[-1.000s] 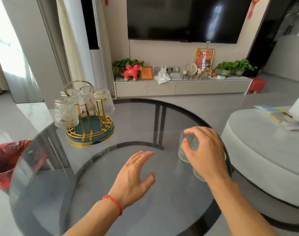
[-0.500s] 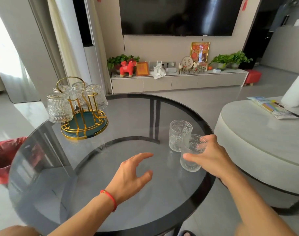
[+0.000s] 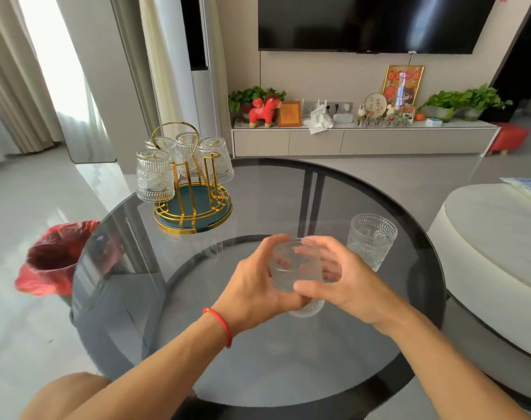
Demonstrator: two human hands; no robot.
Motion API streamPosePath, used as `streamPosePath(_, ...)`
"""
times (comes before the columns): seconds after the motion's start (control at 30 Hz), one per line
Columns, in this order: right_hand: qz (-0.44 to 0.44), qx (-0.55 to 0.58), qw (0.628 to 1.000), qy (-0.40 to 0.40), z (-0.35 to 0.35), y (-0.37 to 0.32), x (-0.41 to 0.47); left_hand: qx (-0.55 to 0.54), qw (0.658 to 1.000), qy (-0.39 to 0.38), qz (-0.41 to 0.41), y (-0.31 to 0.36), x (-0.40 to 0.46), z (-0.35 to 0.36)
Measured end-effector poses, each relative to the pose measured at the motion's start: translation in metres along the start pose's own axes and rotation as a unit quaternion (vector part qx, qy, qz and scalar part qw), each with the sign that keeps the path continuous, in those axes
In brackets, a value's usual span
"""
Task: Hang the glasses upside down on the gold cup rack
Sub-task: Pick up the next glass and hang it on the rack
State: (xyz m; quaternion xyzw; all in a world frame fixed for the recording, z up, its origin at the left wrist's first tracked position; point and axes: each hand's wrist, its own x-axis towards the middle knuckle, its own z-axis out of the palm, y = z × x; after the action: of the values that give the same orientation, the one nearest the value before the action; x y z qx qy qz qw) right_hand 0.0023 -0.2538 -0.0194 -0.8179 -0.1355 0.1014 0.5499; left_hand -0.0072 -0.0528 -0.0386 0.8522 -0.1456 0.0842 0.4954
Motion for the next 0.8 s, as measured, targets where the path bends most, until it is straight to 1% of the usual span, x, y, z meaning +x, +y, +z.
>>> streamPosePath(0.07, 0.001, 0.064, 0.998, 0.014, 0.005, -0.003, 0.010, -0.086, 0.993, 0.031, -0.069, -0.004, 0.012, -0.016)
streamPosePath(0.13, 0.022, 0.126, 0.991, 0.027, 0.015, -0.003, 0.021, -0.212, 0.967, 0.039, -0.133, -0.010, 0.023, -0.032)
streamPosePath(0.2, 0.055, 0.211, 0.976, 0.017, 0.028, 0.000, 0.034, -0.304, 0.940, 0.024, -0.153, -0.019, 0.032, -0.045)
streamPosePath(0.27, 0.075, 0.297, 0.952, -0.007, 0.040, 0.003, 0.046, -0.346, 0.925, 0.001, -0.156, -0.026, 0.037, -0.051)
streamPosePath(0.33, 0.075, 0.349, 0.934, -0.010, 0.050, 0.004, 0.059, -0.351, 0.922, -0.011, -0.162, -0.037, 0.043, -0.058)
streamPosePath(0.37, 0.072, 0.369, 0.927, -0.003, 0.053, 0.005, 0.065, -0.327, 0.932, -0.012, -0.155, -0.041, 0.046, -0.063)
streamPosePath(0.4, 0.067, 0.387, 0.920, 0.006, 0.055, 0.007, 0.070, -0.273, 0.951, -0.002, -0.145, -0.046, 0.050, -0.068)
streamPosePath(0.47, 0.058, 0.406, 0.911, 0.033, 0.060, 0.009, 0.083, -0.110, 0.987, 0.038, -0.115, -0.060, 0.057, -0.085)
streamPosePath(0.5, 0.056, 0.411, 0.909, 0.050, 0.061, 0.010, 0.091, -0.026, 0.993, 0.061, -0.100, -0.070, 0.059, -0.092)
streamPosePath(0.53, 0.056, 0.418, 0.904, 0.066, 0.060, 0.009, 0.098, 0.050, 0.992, 0.076, -0.091, -0.081, 0.060, -0.098)
streamPosePath(0.6, 0.063, 0.442, 0.890, 0.095, 0.057, 0.002, 0.113, 0.154, 0.981, 0.083, -0.085, -0.101, 0.060, -0.105)
streamPosePath(0.63, 0.067, 0.453, 0.882, 0.110, 0.055, -0.004, 0.122, 0.174, 0.978, 0.076, -0.091, -0.109, 0.059, -0.106)
streamPosePath(0.7, 0.064, 0.460, 0.874, 0.140, 0.053, -0.021, 0.141, 0.180, 0.977, 0.055, -0.103, -0.118, 0.060, -0.107)
streamPosePath(0.8, 0.041, 0.429, 0.885, 0.176, 0.049, -0.047, 0.171, 0.215, 0.970, 0.047, -0.099, -0.125, 0.064, -0.106)
